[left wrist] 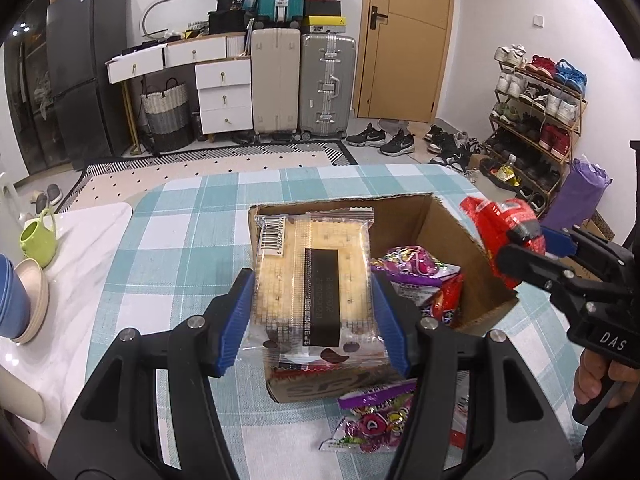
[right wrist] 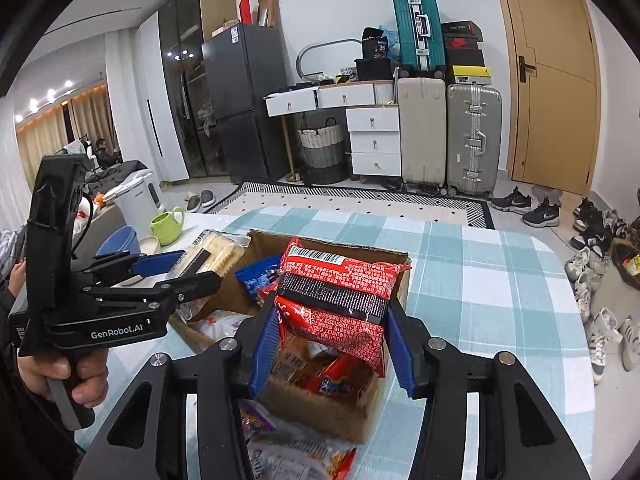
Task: Organize snacks
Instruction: 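Carry both packets over the box and lower them inside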
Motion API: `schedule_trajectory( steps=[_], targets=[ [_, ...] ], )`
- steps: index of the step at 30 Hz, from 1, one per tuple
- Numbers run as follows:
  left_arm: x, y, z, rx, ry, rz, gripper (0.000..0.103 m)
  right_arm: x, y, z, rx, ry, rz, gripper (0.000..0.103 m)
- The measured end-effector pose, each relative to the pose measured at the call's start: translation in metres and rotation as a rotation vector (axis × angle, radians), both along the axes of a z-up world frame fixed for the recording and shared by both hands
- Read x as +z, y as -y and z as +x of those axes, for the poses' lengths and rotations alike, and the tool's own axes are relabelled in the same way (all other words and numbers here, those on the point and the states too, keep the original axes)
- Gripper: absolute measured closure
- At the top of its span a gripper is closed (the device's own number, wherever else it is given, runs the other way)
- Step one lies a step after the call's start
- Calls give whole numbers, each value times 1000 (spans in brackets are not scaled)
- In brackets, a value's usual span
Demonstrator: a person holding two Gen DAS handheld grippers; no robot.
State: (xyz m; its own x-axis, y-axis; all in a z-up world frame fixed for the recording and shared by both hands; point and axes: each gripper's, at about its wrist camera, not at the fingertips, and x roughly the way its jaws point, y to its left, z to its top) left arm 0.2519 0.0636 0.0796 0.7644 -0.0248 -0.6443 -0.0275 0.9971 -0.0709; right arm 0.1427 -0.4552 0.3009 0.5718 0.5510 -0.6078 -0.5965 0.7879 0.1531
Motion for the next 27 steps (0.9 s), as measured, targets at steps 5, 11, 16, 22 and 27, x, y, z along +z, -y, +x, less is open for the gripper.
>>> schedule_trajectory(
  steps=[5,11,16,22,27],
  targets=[
    [-8,-3,14,4,-8,-2,48,-9,-9,15,13,-18,-6,54],
    [-16,-1,29,-2,-13,9,48,-22,-18,32,19,-28,-22,54],
    [-24,1,42,-2,-16,25,48,-30,-23,41,28,-35,-29,53],
    [-32,9,50,-12,-22,61,48,-40,-29,48,34,-49,-45,53],
    [-41,12,55,-18,-46,58,48,-48,-30,51,34,-39,-60,53]
  ],
)
